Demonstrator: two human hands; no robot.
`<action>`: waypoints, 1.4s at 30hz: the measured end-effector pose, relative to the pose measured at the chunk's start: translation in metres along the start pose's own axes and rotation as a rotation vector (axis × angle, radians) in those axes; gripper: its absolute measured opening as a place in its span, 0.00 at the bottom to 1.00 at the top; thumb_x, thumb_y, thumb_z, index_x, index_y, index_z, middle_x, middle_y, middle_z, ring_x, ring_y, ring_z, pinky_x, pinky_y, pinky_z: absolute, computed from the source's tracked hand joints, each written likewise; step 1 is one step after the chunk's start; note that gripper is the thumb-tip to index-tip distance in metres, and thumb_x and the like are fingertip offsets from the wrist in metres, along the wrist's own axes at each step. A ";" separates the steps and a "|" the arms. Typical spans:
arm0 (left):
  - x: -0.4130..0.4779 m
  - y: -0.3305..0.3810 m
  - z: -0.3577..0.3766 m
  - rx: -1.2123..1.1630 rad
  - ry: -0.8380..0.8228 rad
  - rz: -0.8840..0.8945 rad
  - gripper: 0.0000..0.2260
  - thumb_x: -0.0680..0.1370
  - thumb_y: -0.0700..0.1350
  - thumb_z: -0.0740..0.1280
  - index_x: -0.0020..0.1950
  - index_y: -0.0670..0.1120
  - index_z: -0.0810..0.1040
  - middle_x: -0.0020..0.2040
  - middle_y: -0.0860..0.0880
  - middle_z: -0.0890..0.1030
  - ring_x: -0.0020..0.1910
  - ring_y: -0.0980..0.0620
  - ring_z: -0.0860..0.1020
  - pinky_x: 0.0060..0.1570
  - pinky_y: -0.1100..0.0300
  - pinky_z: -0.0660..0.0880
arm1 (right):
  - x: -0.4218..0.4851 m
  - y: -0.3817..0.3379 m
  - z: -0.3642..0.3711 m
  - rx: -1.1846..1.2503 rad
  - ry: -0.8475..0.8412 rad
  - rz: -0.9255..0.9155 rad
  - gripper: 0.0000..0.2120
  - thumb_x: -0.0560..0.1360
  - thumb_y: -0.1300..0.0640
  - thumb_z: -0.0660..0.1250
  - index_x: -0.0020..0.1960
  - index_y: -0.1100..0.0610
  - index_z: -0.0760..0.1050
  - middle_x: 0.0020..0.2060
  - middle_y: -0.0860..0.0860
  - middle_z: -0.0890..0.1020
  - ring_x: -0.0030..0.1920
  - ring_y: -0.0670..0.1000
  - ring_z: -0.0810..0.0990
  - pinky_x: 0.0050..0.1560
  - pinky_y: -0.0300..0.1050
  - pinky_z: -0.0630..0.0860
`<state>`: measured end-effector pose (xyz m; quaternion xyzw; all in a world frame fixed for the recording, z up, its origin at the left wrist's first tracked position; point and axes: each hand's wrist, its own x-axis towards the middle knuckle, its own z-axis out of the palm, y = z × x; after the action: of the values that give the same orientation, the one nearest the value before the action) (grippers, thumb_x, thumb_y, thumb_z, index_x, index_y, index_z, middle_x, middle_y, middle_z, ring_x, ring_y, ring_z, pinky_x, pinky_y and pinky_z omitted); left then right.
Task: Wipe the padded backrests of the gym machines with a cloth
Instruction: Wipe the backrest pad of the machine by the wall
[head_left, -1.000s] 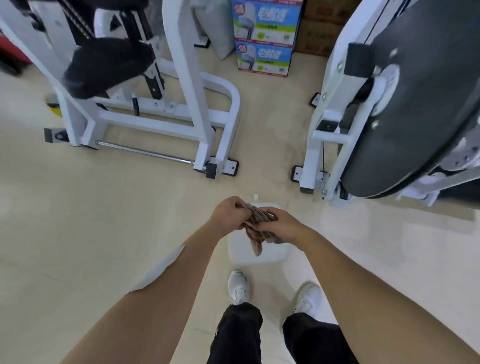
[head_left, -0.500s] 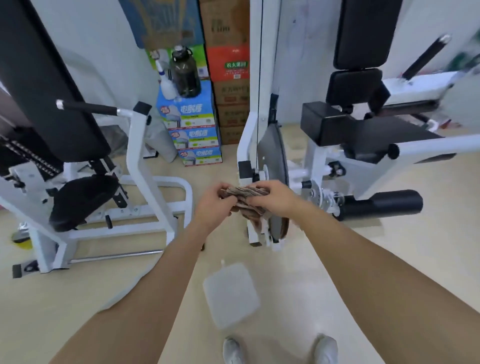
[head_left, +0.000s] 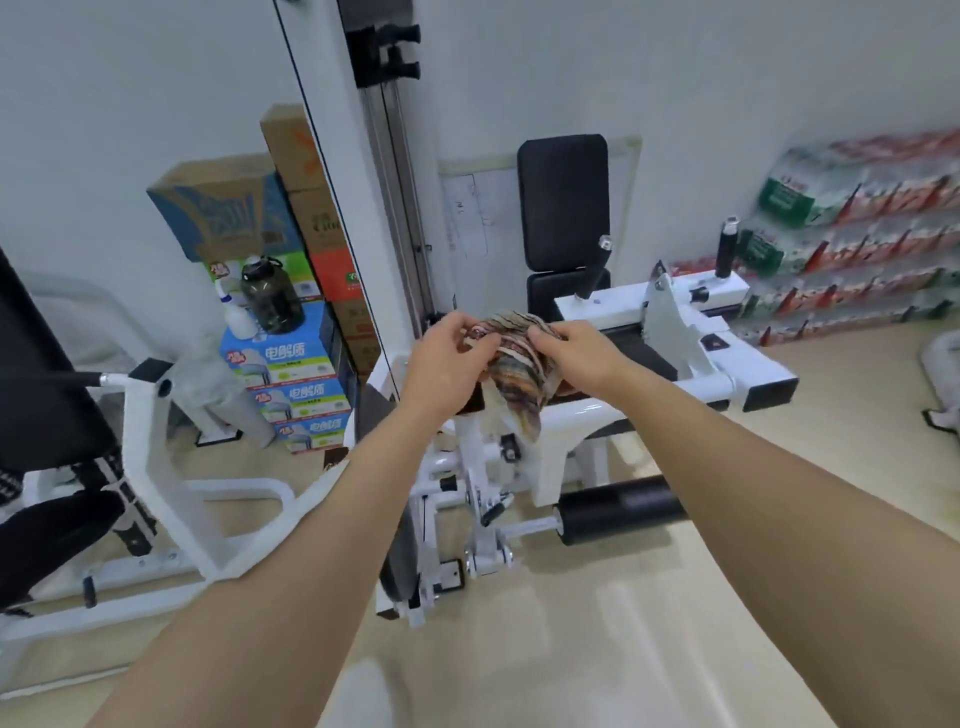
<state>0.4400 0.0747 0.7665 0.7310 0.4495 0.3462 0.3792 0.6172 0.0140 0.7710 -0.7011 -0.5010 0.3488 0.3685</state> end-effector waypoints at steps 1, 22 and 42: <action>0.009 0.019 0.020 0.029 0.017 0.030 0.05 0.77 0.53 0.69 0.46 0.54 0.77 0.41 0.53 0.83 0.41 0.51 0.83 0.43 0.52 0.80 | 0.000 0.004 -0.025 0.030 0.018 0.010 0.20 0.83 0.43 0.59 0.49 0.58 0.81 0.46 0.60 0.85 0.49 0.61 0.84 0.54 0.61 0.82; 0.272 0.207 0.310 0.249 0.046 0.113 0.29 0.81 0.65 0.57 0.27 0.47 0.63 0.25 0.51 0.67 0.28 0.49 0.68 0.34 0.53 0.65 | 0.188 0.104 -0.382 -0.055 0.083 -0.043 0.21 0.85 0.46 0.56 0.49 0.61 0.79 0.39 0.53 0.81 0.37 0.51 0.78 0.35 0.42 0.73; 0.492 0.323 0.591 0.474 -0.254 0.082 0.10 0.76 0.52 0.73 0.44 0.45 0.81 0.41 0.46 0.83 0.40 0.48 0.79 0.37 0.55 0.72 | 0.410 0.262 -0.698 -0.389 -0.229 -0.223 0.07 0.78 0.61 0.69 0.42 0.54 0.83 0.30 0.46 0.78 0.30 0.43 0.74 0.36 0.38 0.72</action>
<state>1.2433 0.2840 0.8481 0.8545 0.4370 0.1516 0.2364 1.4371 0.2313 0.8330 -0.6551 -0.6714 0.2805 0.2036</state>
